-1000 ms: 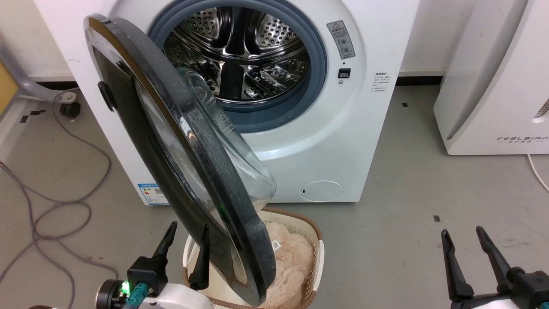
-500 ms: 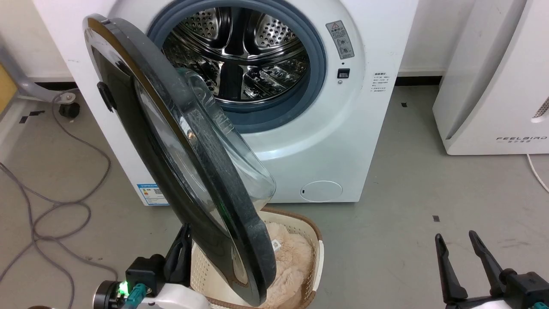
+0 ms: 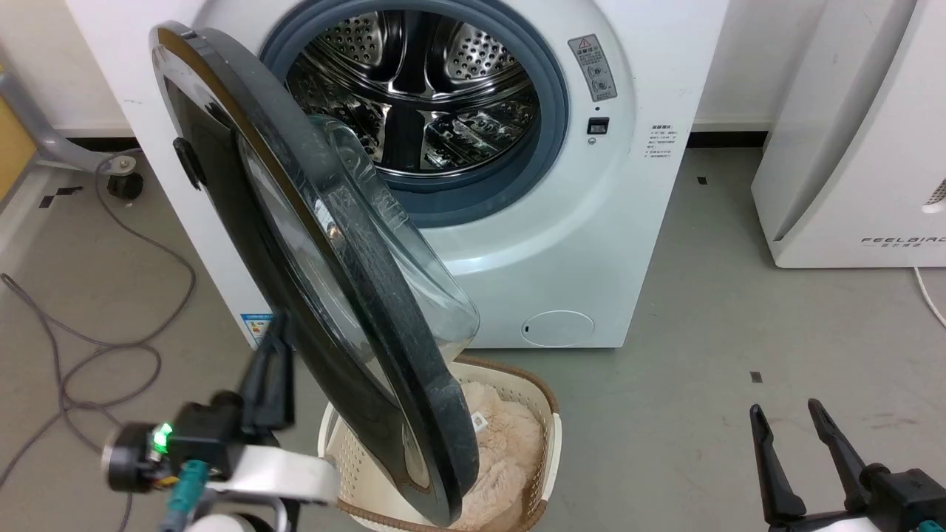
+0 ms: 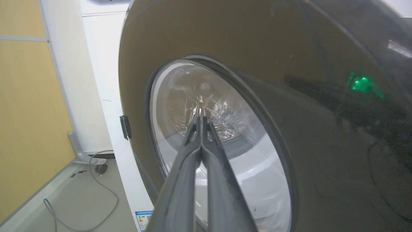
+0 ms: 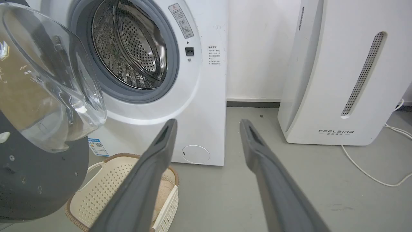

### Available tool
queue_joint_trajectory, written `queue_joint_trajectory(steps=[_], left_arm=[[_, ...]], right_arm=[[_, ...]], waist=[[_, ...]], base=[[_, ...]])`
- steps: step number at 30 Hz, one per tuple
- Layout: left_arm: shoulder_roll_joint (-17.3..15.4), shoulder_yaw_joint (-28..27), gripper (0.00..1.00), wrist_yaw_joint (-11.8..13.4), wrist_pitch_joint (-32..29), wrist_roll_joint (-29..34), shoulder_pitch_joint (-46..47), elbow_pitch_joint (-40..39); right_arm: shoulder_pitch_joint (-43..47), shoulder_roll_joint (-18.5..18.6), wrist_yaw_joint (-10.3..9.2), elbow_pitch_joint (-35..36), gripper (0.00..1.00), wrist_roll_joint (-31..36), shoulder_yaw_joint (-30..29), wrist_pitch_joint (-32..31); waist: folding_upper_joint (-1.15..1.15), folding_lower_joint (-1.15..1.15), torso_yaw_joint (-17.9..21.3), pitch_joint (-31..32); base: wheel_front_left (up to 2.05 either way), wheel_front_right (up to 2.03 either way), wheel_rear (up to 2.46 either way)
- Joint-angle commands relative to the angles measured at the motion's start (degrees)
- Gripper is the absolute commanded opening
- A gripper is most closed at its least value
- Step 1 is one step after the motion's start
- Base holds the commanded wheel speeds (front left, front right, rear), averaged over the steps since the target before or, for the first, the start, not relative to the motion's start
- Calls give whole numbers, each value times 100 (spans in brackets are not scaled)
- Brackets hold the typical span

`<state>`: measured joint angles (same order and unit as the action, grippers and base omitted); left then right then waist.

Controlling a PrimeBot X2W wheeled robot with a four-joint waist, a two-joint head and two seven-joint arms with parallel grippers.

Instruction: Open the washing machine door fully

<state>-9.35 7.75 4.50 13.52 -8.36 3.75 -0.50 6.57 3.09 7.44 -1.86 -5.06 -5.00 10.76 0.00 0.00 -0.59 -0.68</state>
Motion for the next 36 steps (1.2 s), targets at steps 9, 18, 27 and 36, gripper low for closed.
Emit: queue_joint_trajectory(steps=[9, 18, 27, 36], left_arm=[[-188, -129, 0, 293, -144, 321, 296, -1582], [-150, 253, 0, 247, -175, 516, 452, -3026], [65, 1631, 0, -374, -597, 303, 345, -3109], [179, 2598, 0, -716, -1173, -63, -125, -2500]], right_arm=[[-80, -21, 5, -109, 100, -64, 6, 106], [-85, -21, 5, -183, 100, -74, 23, 154], [-109, -21, 5, -225, 100, -69, 27, 174], [-117, -21, 5, -295, 100, -68, 14, 156]], waist=[[0, 0, 6, 8], [0, 0, 18, 28], [0, 0, -21, 6], [0, 0, -43, 25]], base=[[0, 0, 0], [0, 0, 0], [0, 0, 0], [0, 0, 0]])
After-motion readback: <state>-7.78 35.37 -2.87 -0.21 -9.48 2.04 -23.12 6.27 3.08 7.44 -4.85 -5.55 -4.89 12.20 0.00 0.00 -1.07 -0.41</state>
